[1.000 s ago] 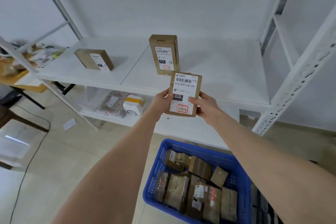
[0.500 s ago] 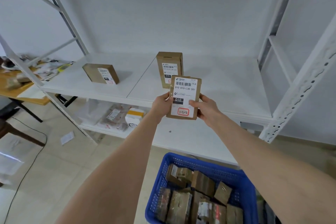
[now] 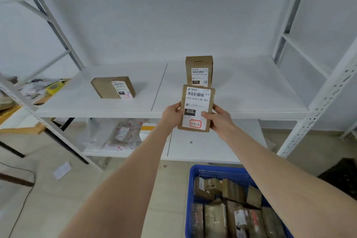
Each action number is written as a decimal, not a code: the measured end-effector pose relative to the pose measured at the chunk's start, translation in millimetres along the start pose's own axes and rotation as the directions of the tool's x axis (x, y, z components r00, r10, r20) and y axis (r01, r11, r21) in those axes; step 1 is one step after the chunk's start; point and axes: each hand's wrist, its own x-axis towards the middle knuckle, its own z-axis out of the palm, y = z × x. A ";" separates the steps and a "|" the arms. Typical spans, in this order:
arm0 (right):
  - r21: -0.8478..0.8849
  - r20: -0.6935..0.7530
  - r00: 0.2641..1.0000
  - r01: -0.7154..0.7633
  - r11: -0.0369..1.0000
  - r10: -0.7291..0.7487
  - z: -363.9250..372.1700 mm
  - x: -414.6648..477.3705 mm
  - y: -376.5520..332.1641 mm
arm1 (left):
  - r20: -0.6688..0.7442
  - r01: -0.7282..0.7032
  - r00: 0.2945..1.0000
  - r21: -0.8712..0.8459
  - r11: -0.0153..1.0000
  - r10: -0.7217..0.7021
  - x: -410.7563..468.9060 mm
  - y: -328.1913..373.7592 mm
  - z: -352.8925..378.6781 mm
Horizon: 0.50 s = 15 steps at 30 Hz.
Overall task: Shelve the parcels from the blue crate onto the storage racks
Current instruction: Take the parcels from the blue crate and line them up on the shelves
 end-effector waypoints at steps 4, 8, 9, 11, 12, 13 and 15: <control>0.001 -0.035 0.999 0.005 1.000 -0.005 23.5 -5.1 7.8 | 0.023 -0.010 1.000 0.024 1.000 0.010 1.7 -9.4 -23.4; -0.003 -0.038 0.999 -0.003 1.000 0.003 34.6 -0.5 11.8 | 0.022 0.011 1.000 0.024 1.000 -0.011 6.6 -17.1 -33.0; -0.014 -0.025 1.000 -0.010 1.000 0.010 36.8 1.4 12.0 | 0.015 0.018 1.000 0.028 0.999 -0.018 7.9 -17.8 -35.4; -0.043 -0.002 0.999 -0.038 0.998 0.038 41.9 5.0 12.1 | 0.005 0.037 0.999 0.052 0.998 -0.037 8.3 -18.4 -41.3; -0.051 0.002 0.999 -0.050 0.997 0.050 45.5 6.7 12.7 | 0.007 0.043 0.999 0.060 0.997 -0.044 8.0 -18.1 -44.7; -0.057 0.004 0.998 -0.057 0.997 0.058 49.2 8.6 13.0 | 0.008 0.046 0.999 0.060 0.997 -0.047 8.7 -18.1 -48.3; -0.068 0.006 0.998 -0.063 0.996 0.063 57.6 13.0 12.2 | 0.018 0.054 0.998 0.056 0.997 -0.055 11.7 -16.5 -56.1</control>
